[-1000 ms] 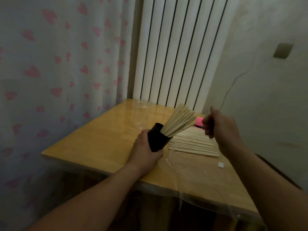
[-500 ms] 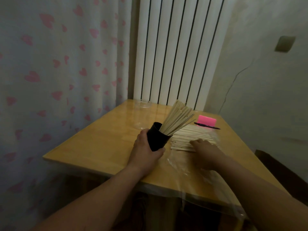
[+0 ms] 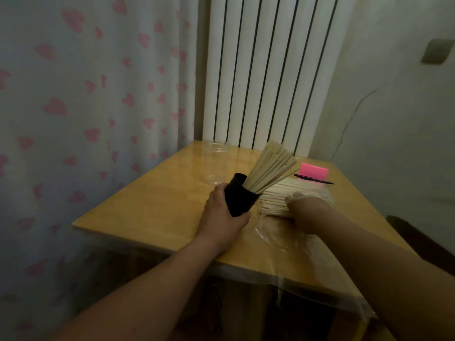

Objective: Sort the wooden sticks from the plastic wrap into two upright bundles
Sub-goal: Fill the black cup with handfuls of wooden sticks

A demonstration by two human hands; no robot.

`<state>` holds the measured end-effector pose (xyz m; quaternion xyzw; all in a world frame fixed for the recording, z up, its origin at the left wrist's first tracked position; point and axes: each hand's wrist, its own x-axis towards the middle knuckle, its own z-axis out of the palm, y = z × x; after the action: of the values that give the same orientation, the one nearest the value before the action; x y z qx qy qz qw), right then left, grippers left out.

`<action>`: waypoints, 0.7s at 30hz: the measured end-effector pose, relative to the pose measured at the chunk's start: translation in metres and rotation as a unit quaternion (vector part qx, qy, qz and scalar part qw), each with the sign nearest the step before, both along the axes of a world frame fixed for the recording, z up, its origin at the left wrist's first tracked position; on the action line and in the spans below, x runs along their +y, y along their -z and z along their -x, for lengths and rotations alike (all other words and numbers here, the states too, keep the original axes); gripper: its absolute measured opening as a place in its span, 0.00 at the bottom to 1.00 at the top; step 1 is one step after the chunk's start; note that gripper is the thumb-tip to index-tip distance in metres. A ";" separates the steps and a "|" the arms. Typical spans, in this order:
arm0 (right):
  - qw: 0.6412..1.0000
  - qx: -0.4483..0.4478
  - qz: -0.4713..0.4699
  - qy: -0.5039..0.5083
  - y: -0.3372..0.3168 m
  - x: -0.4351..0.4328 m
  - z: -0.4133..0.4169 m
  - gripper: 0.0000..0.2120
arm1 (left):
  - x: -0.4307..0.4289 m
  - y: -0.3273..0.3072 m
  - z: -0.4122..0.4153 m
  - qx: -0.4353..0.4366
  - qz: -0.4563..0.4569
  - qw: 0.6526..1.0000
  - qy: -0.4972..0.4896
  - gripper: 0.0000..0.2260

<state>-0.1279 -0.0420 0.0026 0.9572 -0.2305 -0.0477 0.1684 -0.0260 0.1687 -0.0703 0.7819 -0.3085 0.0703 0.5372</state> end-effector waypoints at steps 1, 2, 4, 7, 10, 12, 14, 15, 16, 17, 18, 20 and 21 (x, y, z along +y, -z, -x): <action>1.000 -0.005 0.005 -0.009 0.001 -0.001 0.002 0.22 | 0.000 0.000 0.000 -0.001 0.000 1.000 0.000 0.37; 1.000 0.000 0.016 -0.019 0.000 0.000 0.004 0.19 | 0.000 0.000 0.000 -0.002 0.000 1.000 0.000 0.37; 0.999 0.016 0.036 -0.038 -0.001 0.002 0.006 0.15 | 0.000 0.000 0.001 -0.003 0.000 1.000 -0.002 0.37; 0.998 0.012 0.026 -0.048 0.000 0.003 0.005 0.18 | 0.000 0.000 0.002 -0.005 -0.002 1.000 -0.005 0.37; 0.999 -0.013 -0.004 -0.045 0.003 0.002 0.008 0.27 | 0.000 -0.001 0.002 -0.004 0.001 1.000 -0.005 0.37; 0.998 -0.014 0.007 -0.057 0.004 0.002 0.009 0.26 | 0.000 0.000 0.001 -0.005 0.002 1.000 -0.004 0.37; 0.997 -0.003 0.021 -0.074 0.004 0.001 0.010 0.21 | 0.000 0.001 0.001 -0.004 0.001 1.000 -0.003 0.37; 0.997 0.002 0.025 -0.079 0.005 0.000 0.010 0.19 | 0.001 0.001 0.001 -0.003 0.001 1.000 -0.001 0.37; 0.996 0.007 0.026 -0.080 0.004 0.000 0.011 0.18 | 0.001 0.001 0.001 -0.002 0.001 1.000 0.000 0.37; 0.996 0.010 0.025 -0.083 0.004 -0.001 0.010 0.18 | 0.001 0.001 0.001 -0.002 0.001 1.000 0.001 0.37; 0.996 0.017 0.022 -0.083 0.004 -0.001 0.010 0.18 | 0.001 0.001 0.001 -0.002 0.001 1.000 0.001 0.37; 0.996 0.030 0.017 -0.080 0.004 0.000 0.009 0.18 | 0.001 0.001 0.001 -0.004 0.001 1.000 -0.001 0.37; 0.996 0.039 0.013 -0.075 0.006 0.000 0.008 0.18 | 0.001 0.001 0.001 -0.005 0.001 1.000 -0.003 0.37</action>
<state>-0.1356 -0.0416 -0.0031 0.9669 -0.1520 -0.0696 0.1927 -0.0270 0.1696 -0.0709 0.7819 -0.3088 0.0762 0.5362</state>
